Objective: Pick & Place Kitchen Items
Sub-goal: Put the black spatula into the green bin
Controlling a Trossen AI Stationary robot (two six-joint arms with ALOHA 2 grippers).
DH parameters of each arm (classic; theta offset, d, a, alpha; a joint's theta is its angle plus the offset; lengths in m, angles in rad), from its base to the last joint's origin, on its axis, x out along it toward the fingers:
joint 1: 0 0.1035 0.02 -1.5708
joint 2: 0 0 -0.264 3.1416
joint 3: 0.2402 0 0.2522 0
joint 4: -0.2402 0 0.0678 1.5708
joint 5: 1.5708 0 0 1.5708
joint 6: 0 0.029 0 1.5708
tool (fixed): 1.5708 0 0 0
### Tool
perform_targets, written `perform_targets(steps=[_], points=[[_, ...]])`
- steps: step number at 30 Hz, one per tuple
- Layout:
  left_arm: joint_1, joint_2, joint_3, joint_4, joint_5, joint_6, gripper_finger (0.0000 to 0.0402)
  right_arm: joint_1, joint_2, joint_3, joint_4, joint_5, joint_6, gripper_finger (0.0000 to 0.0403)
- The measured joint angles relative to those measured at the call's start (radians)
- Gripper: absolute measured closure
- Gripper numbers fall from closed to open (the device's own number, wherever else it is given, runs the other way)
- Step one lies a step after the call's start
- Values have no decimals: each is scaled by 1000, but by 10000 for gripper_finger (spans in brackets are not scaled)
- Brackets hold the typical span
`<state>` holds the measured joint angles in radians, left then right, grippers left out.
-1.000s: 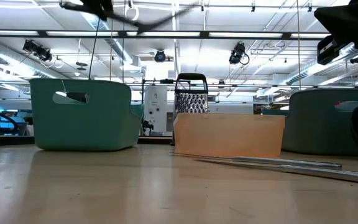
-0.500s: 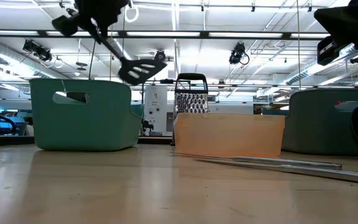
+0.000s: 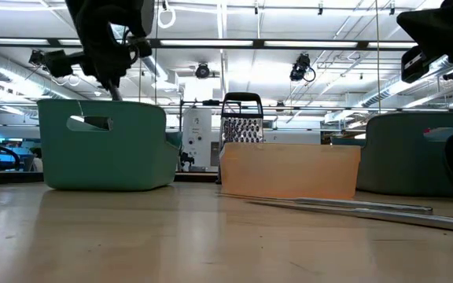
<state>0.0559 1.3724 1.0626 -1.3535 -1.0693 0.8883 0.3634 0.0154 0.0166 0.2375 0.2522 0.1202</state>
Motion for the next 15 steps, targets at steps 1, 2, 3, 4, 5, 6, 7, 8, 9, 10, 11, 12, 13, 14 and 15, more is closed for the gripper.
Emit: perform_targets(steps=[1,2,3,4,5,6,7,8,9,10,11,12,13,14,15], points=[[0,0,-11,21,10,17,326,0,0,0,0,0,0,394],[-3,0,-23,40,27,29,326,0,0,0,0,0,0,394],[-3,0,-31,55,52,42,326,0,0,0,0,0,0,394],[-3,0,-40,72,81,57,326,0,0,0,0,0,0,394],[-3,0,-47,89,106,69,326,0,0,0,0,0,-1,394],[-4,1,-54,108,122,85,326,0,0,0,0,0,-1,394],[-4,0,-58,124,138,97,326,0,0,0,0,0,-2,394],[-4,0,-65,138,154,111,326,0,0,0,0,0,-4,394],[-4,0,-71,145,172,117,326,0,0,0,0,0,-4,394],[-4,1,-73,148,198,120,326,0,0,0,0,0,-4,394],[-1,0,-76,151,228,122,326,0,0,0,0,0,-4,394],[2,0,-82,158,256,128,326,0,0,0,0,1,-4,394],[5,0,-88,162,281,138,326,0,0,0,0,0,-4,394],[8,1,-92,162,302,144,326,0,0,0,0,0,-4,394],[11,1,-97,163,309,148,326,0,0,0,0,0,-4,394]])
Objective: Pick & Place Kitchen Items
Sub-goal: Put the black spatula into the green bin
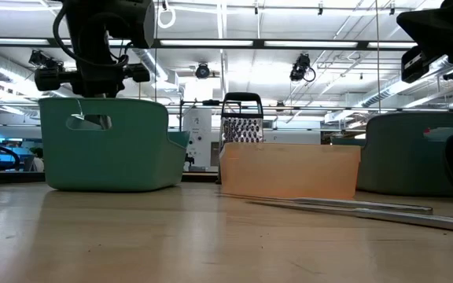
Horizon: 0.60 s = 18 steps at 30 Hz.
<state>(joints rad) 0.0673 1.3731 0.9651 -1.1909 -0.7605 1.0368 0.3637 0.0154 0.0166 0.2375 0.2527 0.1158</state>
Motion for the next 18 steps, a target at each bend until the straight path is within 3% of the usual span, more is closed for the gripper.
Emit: perform_targets(steps=[16,18], points=[[72,0,-7,4,169,2,325,0,0,0,0,0,0,394],[77,0,-7,6,174,-5,305,0,0,0,0,0,0,394]])
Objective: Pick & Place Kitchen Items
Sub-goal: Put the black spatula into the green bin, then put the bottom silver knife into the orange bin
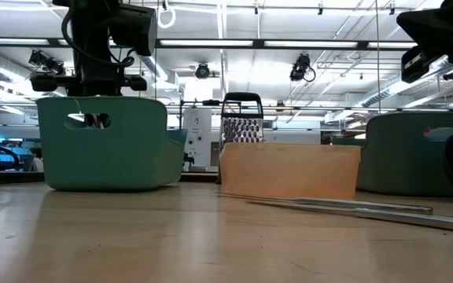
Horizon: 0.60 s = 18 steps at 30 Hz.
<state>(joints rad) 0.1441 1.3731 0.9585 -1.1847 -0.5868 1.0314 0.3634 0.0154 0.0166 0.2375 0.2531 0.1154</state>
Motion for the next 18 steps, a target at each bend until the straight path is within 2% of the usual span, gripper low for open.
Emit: perform_targets(steps=[4,7,10,14,18], points=[[1,0,0,0,-13,-5,258,0,0,0,0,0,0,394],[0,0,0,-1,-39,-7,248,0,0,0,0,0,0,394],[-14,0,1,-17,-128,-56,246,0,0,0,0,0,0,394],[-69,0,59,-159,-229,-186,246,0,0,0,0,0,0,394],[-140,0,181,-311,-247,-441,258,0,0,0,-2,0,-1,394]])
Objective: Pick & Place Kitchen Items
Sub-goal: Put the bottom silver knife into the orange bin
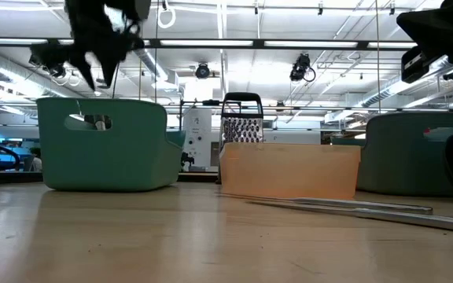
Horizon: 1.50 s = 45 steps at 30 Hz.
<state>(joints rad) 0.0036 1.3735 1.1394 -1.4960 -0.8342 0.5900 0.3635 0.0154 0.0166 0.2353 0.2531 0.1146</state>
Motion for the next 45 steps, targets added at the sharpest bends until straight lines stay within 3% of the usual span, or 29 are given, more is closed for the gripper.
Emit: perform_targets(steps=[2,5,8,10,14,16,22,26,30,34,42,45], points=[[-38,0,74,-40,60,-149,266,0,0,0,-6,0,0,394],[-104,-8,188,5,258,-332,283,0,0,0,-8,0,0,394],[-173,-56,251,206,449,-436,311,0,0,0,-8,0,0,394],[-221,-104,246,406,493,-461,336,0,0,0,-9,0,0,394],[-284,-223,151,736,404,-553,390,0,0,-1,-9,0,0,394],[-299,-293,78,828,345,-578,394,0,0,-1,-9,0,1,394],[-341,-564,-318,1185,260,-688,397,0,0,-1,-9,1,2,394],[-372,-724,-619,1506,252,-661,393,0,0,-1,-13,1,4,394],[-380,-840,-827,1823,171,-509,397,0,0,-1,-14,1,6,394],[-345,-959,-921,1835,124,-458,398,0,0,-1,-18,1,9,394],[-274,-1123,-1043,1753,286,-456,400,0,0,-1,-21,68,8,394],[-270,-1157,-1110,1745,302,-483,400,0,0,-1,-22,70,8,394]])
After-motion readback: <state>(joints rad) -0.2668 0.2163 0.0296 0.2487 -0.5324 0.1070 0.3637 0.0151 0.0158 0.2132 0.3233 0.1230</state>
